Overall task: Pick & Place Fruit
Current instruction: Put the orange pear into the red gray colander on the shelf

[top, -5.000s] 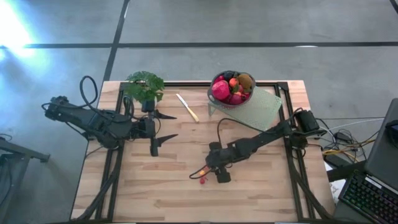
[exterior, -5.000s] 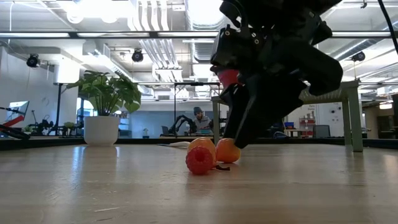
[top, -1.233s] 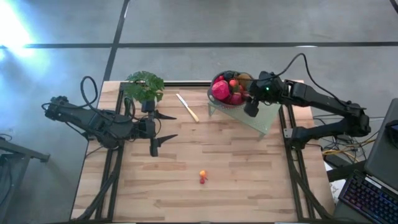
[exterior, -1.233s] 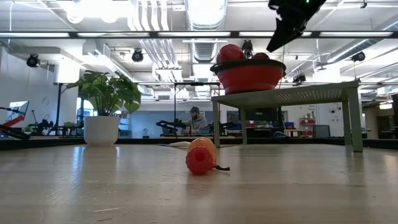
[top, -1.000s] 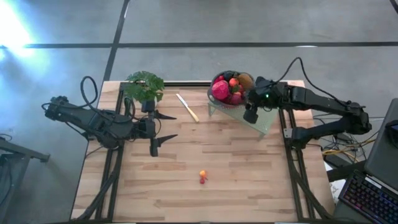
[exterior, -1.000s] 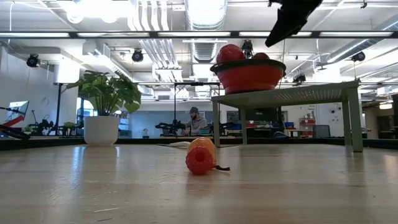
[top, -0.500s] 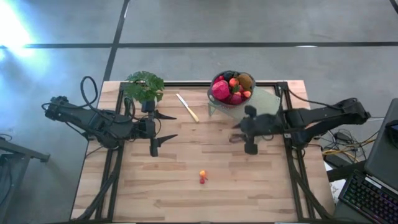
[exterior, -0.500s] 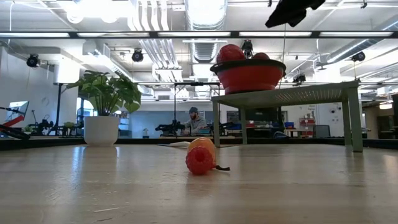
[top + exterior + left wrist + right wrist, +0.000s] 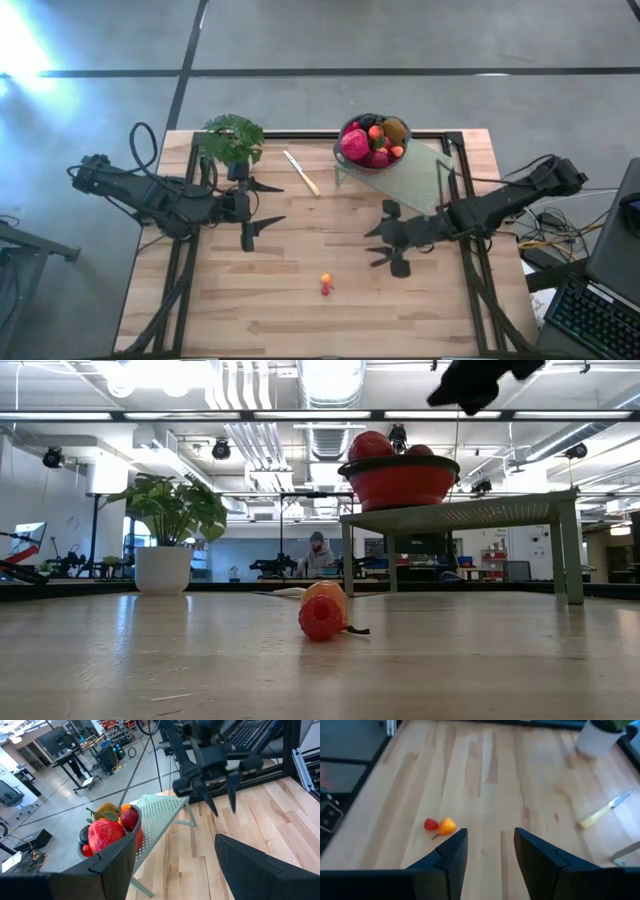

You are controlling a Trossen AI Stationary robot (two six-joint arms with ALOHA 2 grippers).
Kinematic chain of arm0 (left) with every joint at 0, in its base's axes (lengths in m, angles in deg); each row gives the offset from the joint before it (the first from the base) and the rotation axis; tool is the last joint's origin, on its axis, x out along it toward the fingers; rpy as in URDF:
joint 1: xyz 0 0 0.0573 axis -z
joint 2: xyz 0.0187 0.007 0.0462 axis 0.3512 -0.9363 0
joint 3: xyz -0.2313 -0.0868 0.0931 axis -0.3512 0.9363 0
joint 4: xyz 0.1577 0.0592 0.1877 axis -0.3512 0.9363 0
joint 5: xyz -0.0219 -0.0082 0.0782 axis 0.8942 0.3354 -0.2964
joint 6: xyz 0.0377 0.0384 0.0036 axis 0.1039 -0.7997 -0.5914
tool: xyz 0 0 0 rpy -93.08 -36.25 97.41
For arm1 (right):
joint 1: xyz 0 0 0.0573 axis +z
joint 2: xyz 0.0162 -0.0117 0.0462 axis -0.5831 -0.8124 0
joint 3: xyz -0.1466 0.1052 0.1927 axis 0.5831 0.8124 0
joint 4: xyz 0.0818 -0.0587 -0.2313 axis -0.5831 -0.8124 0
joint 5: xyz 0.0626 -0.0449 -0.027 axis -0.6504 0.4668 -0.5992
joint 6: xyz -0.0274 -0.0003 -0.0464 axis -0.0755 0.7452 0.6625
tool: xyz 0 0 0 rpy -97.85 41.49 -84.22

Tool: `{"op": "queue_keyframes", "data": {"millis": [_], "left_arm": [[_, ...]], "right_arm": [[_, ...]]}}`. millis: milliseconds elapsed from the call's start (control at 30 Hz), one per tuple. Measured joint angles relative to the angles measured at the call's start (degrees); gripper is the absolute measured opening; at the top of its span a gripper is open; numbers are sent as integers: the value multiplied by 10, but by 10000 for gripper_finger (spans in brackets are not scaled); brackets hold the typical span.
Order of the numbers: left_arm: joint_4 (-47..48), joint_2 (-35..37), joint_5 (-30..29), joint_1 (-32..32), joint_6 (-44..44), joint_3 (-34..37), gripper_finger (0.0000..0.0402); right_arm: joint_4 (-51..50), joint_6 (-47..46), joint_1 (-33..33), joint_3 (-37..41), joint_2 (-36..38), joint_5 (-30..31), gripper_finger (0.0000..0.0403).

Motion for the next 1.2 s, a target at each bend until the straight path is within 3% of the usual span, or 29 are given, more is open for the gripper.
{"op": "queue_keyframes", "data": {"millis": [600,967,1200], "left_arm": [[4,0,0,0,0,0,273],[6,0,0,0,0,0,273],[10,0,0,0,0,0,273]], "right_arm": [[236,23,22,7,-249,-51,209],[253,33,44,-69,-365,-51,246],[250,47,43,-106,-402,-40,258]]}}
